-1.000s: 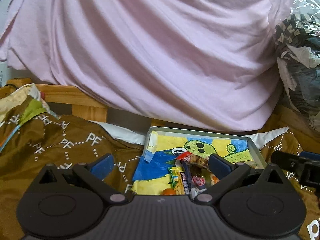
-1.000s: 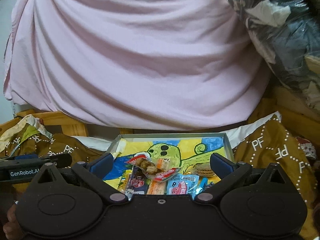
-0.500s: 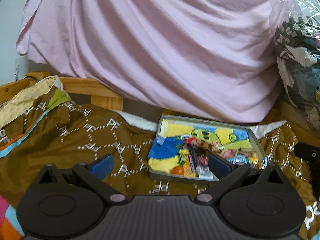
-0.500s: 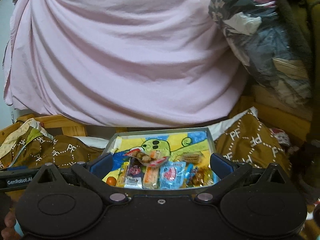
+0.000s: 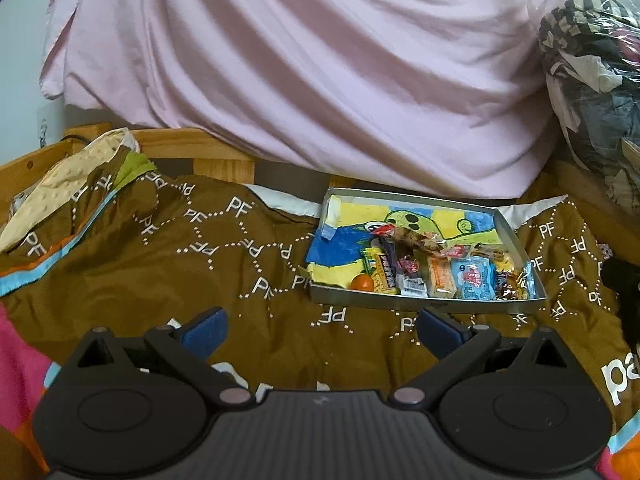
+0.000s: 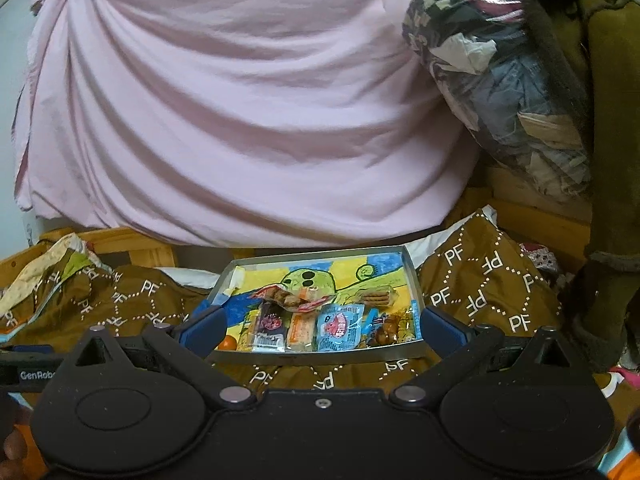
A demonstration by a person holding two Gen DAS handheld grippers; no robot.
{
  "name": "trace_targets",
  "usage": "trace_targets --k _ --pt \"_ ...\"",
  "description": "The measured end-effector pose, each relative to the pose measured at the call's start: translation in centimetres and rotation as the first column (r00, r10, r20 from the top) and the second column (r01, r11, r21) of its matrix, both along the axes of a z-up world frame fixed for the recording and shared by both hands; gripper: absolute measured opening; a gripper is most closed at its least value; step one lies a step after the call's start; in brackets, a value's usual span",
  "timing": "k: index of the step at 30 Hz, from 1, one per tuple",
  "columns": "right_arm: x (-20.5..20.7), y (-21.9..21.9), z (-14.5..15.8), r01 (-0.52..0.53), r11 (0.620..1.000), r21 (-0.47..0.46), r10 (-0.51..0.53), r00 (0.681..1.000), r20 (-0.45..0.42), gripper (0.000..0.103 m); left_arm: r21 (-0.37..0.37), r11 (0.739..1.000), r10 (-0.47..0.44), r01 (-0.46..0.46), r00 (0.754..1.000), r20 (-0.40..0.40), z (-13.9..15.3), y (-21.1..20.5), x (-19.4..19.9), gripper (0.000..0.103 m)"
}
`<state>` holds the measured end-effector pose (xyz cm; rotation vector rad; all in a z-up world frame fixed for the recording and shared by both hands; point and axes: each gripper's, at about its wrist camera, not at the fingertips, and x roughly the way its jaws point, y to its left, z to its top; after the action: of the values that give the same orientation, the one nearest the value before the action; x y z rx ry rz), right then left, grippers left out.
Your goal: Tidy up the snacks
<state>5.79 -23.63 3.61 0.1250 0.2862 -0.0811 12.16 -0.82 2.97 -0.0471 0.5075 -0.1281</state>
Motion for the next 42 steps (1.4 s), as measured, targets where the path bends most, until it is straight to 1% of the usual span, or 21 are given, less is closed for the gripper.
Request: trace_targets --k 3,7,11,15,22,25,28,34,42 --pt "-0.4 0.2 -0.5 -0.004 1.0 -0.01 0.004 1.0 -0.001 0.102 0.0 1.0 0.009 -0.009 1.0 -0.006 -0.5 0.1 -0.2 0.103" --pt "-0.7 0.1 -1.5 -0.002 1.0 -0.002 0.002 1.0 -0.026 0.102 -0.002 1.0 0.021 -0.021 1.0 -0.001 -1.4 0.6 -1.2 0.103" --pt "-0.6 0.0 -2.8 0.008 1.0 0.014 -0.007 0.999 -0.053 0.102 0.013 1.0 0.011 -0.011 1.0 0.018 -2.3 0.7 -2.0 0.103" --pt "-0.2 0.1 -4.3 0.012 0.999 0.03 -0.009 0.996 -0.094 0.102 0.011 1.0 -0.012 0.012 0.999 0.03 -2.9 0.6 -1.7 0.103" --pt "0.0 0.3 -6.3 0.031 0.999 0.04 -0.025 0.99 -0.141 0.102 0.009 1.0 -0.012 0.012 1.0 0.005 -4.3 0.8 -1.4 0.103" --pt "0.2 0.2 -6.6 0.042 0.998 0.053 -0.034 0.989 -0.147 0.102 0.008 1.0 -0.019 0.019 1.0 0.002 -4.8 0.8 -1.5 0.103" --pt "0.3 0.3 -6.7 0.037 0.998 0.045 -0.03 0.989 -0.144 0.102 0.015 1.0 -0.026 0.026 1.0 -0.003 -5.0 0.7 -1.6 0.103" --pt "0.1 0.5 -6.5 0.035 0.999 0.03 -0.031 0.992 -0.123 0.102 0.001 1.0 -0.023 0.023 1.0 -0.001 -4.7 1.0 -1.6 0.103" --pt "-0.1 0.4 -6.4 0.037 0.999 0.032 -0.033 0.993 -0.116 0.102 -0.008 0.999 -0.047 0.047 0.999 0.021 -4.5 0.9 -2.0 0.103"
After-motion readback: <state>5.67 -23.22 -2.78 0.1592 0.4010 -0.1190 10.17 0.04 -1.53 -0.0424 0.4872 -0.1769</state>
